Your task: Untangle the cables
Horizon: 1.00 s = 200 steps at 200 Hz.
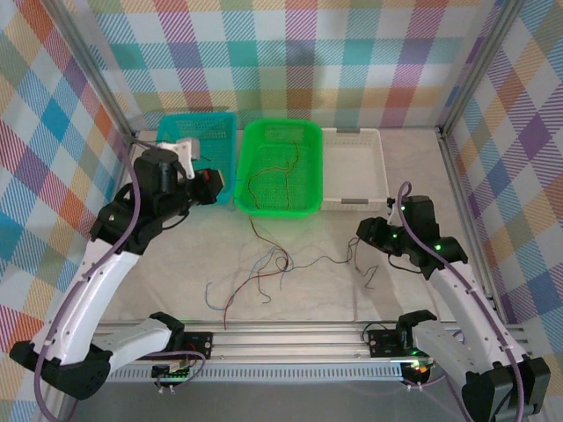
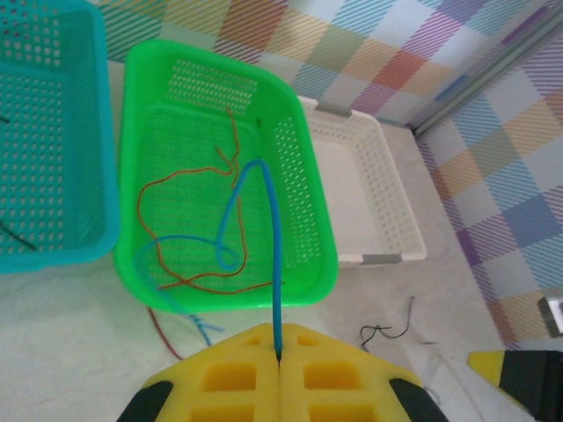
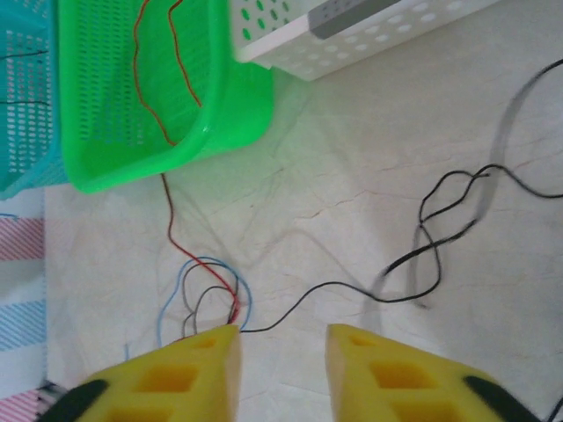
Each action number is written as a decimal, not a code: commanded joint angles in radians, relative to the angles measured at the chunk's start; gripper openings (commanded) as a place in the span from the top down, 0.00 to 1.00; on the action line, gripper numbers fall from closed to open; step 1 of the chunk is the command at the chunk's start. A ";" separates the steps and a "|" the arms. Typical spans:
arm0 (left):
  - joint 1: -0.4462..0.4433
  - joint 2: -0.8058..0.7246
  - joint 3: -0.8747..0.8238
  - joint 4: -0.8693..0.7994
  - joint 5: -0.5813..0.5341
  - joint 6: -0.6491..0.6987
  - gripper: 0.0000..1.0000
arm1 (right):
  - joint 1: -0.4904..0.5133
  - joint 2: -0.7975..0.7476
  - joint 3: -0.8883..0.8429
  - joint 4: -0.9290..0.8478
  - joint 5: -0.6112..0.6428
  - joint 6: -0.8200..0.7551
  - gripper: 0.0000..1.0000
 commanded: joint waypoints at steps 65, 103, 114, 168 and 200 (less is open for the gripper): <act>-0.038 0.190 0.201 0.077 0.109 0.052 1.00 | 0.009 -0.089 0.054 0.028 -0.051 -0.074 0.35; -0.086 0.238 0.258 0.079 0.100 0.079 1.00 | 0.009 -0.121 0.033 0.033 -0.030 -0.074 0.26; -0.094 0.257 0.276 0.083 0.103 0.081 1.00 | 0.009 -0.127 0.030 0.033 -0.024 -0.072 0.22; -0.156 0.377 0.393 0.107 0.136 0.074 1.00 | 0.009 -0.150 0.030 0.026 -0.011 -0.072 0.06; -0.193 0.444 0.459 0.076 0.125 0.100 1.00 | 0.009 -0.181 0.028 0.009 -0.005 -0.088 0.00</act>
